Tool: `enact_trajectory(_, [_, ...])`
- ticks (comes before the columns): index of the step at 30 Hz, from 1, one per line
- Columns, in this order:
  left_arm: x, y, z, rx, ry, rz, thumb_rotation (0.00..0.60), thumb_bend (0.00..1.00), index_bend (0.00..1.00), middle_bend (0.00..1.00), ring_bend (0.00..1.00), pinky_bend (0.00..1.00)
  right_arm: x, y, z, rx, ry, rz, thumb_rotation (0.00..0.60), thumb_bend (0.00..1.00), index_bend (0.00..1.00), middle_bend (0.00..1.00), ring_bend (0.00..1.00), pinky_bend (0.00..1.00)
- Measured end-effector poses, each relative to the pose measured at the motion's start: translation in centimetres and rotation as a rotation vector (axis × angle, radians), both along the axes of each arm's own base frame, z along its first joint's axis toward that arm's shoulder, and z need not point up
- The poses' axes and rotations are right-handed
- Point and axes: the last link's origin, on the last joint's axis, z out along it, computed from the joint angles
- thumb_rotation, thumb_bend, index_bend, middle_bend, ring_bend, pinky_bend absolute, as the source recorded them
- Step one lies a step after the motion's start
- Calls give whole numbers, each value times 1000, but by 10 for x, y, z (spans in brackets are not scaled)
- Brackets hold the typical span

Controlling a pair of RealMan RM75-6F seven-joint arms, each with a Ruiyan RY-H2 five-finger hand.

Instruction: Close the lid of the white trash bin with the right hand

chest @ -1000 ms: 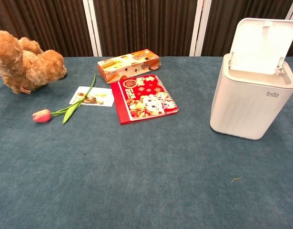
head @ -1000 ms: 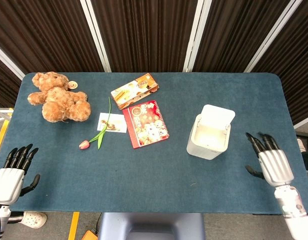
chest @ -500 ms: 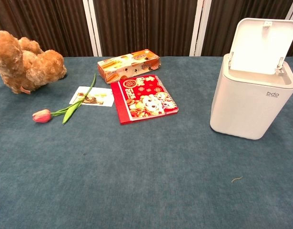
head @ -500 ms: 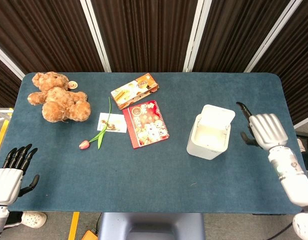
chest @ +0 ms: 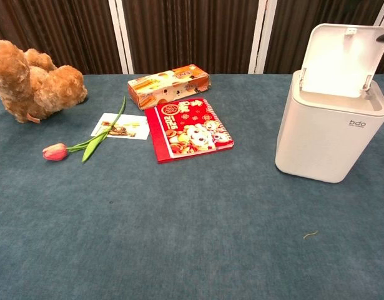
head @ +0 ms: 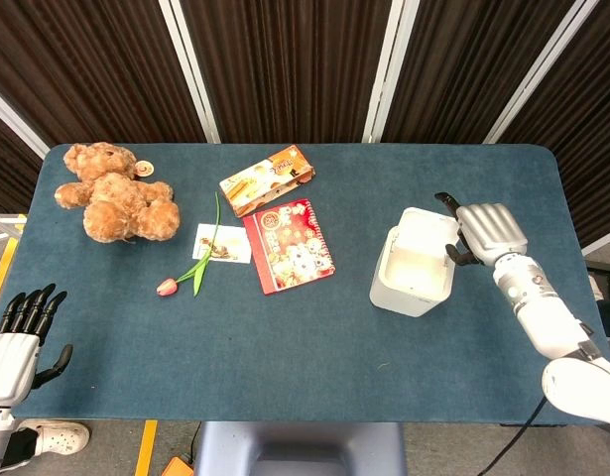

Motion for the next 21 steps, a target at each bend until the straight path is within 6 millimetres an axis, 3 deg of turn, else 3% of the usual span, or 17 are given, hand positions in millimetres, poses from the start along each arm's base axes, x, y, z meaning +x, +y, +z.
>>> enact_trajectory(9, [-1,2,-2,-12,1,15,600,409,0,0,0,9,-2,3,-8,52,5,-3,600,496,347,1000,1000,1000])
enact_trajectory(18, [0,2,-3,-15,5,13,600,408,0,0,0,10,-3,8,-5,44,8,6,600,495,368,1000,1000,1000])
enact_trajectory(21, [1,1,-3,-15,3,9,600,409,0,0,0,10,-2,18,-7,67,11,22,600,495,359,1000,1000,1000])
